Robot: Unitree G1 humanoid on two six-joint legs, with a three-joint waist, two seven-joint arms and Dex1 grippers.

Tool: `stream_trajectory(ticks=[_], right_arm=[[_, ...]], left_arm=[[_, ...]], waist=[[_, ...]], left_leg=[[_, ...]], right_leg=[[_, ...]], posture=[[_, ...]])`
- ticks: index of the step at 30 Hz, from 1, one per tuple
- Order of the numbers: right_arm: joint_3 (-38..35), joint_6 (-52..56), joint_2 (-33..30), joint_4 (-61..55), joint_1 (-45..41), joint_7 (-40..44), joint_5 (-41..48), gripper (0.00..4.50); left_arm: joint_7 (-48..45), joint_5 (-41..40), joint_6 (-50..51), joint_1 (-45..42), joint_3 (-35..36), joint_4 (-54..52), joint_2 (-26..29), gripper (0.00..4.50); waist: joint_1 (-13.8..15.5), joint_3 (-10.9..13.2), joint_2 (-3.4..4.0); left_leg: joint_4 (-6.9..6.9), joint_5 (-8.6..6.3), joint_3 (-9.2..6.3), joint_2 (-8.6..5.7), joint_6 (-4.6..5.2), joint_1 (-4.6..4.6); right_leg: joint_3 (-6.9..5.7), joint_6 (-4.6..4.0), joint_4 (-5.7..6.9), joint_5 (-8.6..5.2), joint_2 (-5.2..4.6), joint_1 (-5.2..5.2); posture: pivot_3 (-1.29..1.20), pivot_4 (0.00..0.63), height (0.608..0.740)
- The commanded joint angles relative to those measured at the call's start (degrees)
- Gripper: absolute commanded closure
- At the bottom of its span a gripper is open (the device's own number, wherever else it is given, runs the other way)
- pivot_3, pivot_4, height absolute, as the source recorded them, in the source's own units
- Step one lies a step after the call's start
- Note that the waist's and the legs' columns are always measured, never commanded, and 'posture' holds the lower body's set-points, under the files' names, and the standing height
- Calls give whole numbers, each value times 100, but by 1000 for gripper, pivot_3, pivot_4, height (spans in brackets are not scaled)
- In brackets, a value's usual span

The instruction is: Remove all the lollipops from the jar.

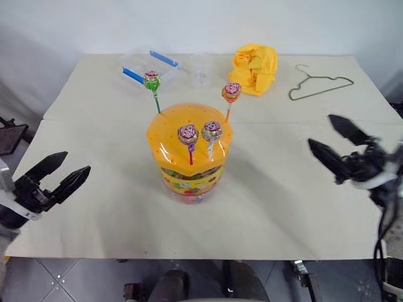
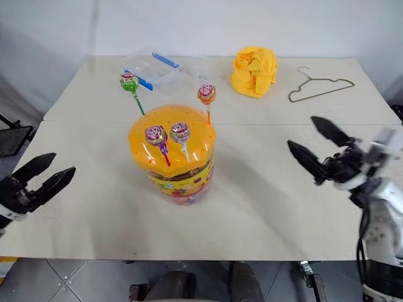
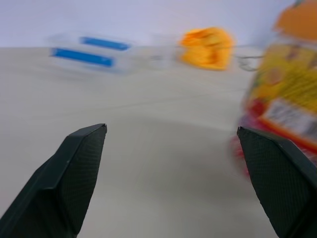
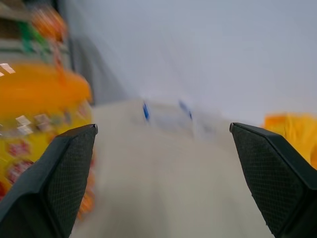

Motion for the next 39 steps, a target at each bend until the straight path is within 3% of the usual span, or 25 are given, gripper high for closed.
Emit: stream_trajectory(ticks=[1, 5, 10, 17, 23, 27, 38, 39], right_arm=[[-226, -19, 105, -875, 229, 53, 496, 17], [-430, 219, -78, -1515, 791, 226, 795, 17], [-385, 186, -241, -1766, 1159, 475, 549, 17], [-146, 284, -179, -2193, 987, 461, 918, 17], [256, 202, 10, -2148, 575, 198, 696, 17], [330, 182, 100, -2184, 447, 9, 700, 0], [498, 183, 216, -2137, 181, -202, 660, 0], [504, 178, 221, -2115, 165, -199, 655, 0]], left_arm=[[-984, -61, 210, -298, 95, 1105, 446, 0], [-1718, 368, -191, -805, -195, 1674, 666, 0], [-1651, 542, -469, -2186, -989, 1257, 159, 0], [-1400, 683, 4, -4202, -2090, 1381, -441, 0], [-1562, 894, 313, -5250, -2607, 2072, -853, 0], [-1848, 899, 516, -5449, -2799, 2145, -971, 913], [-1839, 719, 950, -5687, -2745, 1909, -1212, 4442], [-1791, 692, 963, -5706, -2690, 1892, -1227, 4489]], waist=[[-17, 0, 0], [33, 0, 0], [206, -20, -39], [154, -24, -47], [98, -23, -48], [96, -23, -48], [166, -23, -48], [166, -23, -48]], left_leg=[[-2, -1, 2, 3, -1, 2], [-8, -2, 7, 6, -3, 0], [16, -9, 7, -7, 11, -2], [45, -15, 4, -11, 10, -14], [54, -16, 24, -3, 8, -13], [58, -17, 24, -5, 10, -14], [85, -21, 18, -8, 15, -29], [85, -21, 17, -8, 15, -29]], right_leg=[[0, -1, 3, -1, 3, -1], [-2, -3, 4, -2, 5, -9], [-4, 2, 0, 1, -13, 6], [-16, 8, 17, 5, -8, -6], [-53, 9, 23, 5, 2, -9], [-53, 9, 27, 5, 2, -12], [-60, 10, 28, 5, -2, -11], [-60, 10, 28, 5, -2, -11]], posture=[[0, 150, 740], [0, 150, 740], [0, 150, 740], [0, 150, 740], [0, 150, 740], [0, 150, 740], [0, 150, 740], [0, 150, 740]])
